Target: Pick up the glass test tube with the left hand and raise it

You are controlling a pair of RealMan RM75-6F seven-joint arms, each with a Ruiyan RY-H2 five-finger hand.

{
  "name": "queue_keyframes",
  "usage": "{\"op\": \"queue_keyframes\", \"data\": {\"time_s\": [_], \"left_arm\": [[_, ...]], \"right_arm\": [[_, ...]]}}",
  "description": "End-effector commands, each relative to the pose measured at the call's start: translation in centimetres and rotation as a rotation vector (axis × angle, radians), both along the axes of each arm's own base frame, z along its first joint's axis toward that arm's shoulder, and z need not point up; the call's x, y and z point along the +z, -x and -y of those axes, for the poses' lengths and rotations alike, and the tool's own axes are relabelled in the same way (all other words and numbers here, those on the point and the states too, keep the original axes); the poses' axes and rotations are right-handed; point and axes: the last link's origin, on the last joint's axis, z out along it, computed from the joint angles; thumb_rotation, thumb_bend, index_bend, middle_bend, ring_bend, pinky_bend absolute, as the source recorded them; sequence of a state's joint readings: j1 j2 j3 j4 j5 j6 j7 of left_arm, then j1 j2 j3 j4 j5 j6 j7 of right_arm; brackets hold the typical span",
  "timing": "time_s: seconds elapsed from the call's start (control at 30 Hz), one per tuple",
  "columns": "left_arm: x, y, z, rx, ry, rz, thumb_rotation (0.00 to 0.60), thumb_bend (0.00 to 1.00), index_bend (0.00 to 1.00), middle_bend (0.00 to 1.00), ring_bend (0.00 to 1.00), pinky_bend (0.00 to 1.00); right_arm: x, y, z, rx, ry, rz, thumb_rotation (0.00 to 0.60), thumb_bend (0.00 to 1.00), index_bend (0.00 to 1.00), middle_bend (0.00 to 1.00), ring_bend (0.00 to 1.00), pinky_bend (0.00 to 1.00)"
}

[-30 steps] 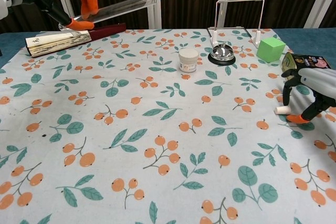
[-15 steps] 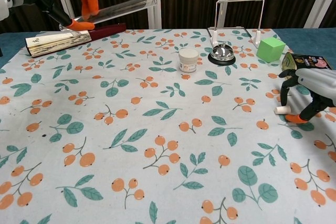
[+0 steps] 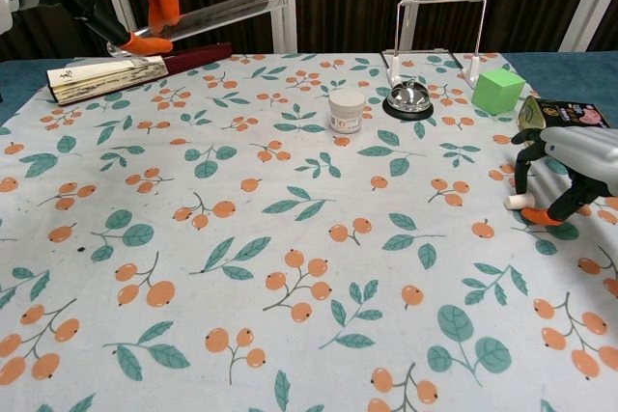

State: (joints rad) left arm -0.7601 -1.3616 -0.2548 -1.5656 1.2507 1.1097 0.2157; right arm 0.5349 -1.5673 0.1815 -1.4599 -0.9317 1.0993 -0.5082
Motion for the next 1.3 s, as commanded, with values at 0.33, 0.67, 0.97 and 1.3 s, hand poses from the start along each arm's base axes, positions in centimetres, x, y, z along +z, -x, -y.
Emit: {"op": "queue_keyframes", "data": {"time_s": [0.33, 0.67, 0.97, 1.3], "left_arm": [[0.1, 0.0, 0.0, 0.001, -0.001, 0.004, 0.600, 0.68, 0.65, 0.69, 0.19, 0.02], [-0.4, -0.5, 0.0, 0.005, 0.005, 0.036, 0.600, 0.68, 0.65, 0.69, 0.19, 0.02], [-1.8, -1.4, -0.6, 0.021, 0.025, 0.075, 0.600, 0.68, 0.65, 0.69, 0.19, 0.02], [-4.2, -2.3, -1.4, 0.047, 0.060, 0.107, 0.600, 0.68, 0.66, 0.70, 0.20, 0.02]], "right_arm": [[0.3, -0.5, -0.1, 0.031, 0.013, 0.005, 0.600, 0.46, 0.69, 0.19, 0.00, 0.00], [1.6, -2.7, 0.4, 0.135, 0.097, 0.035, 0.600, 0.46, 0.71, 0.21, 0.00, 0.00], [3.6, -5.7, 2.4, 0.235, 0.219, 0.058, 0.600, 0.46, 0.72, 0.22, 0.00, 0.00], [6.1, -9.5, 5.6, 0.350, 0.319, 0.069, 0.600, 0.46, 0.72, 0.23, 0.00, 0.00]]}}
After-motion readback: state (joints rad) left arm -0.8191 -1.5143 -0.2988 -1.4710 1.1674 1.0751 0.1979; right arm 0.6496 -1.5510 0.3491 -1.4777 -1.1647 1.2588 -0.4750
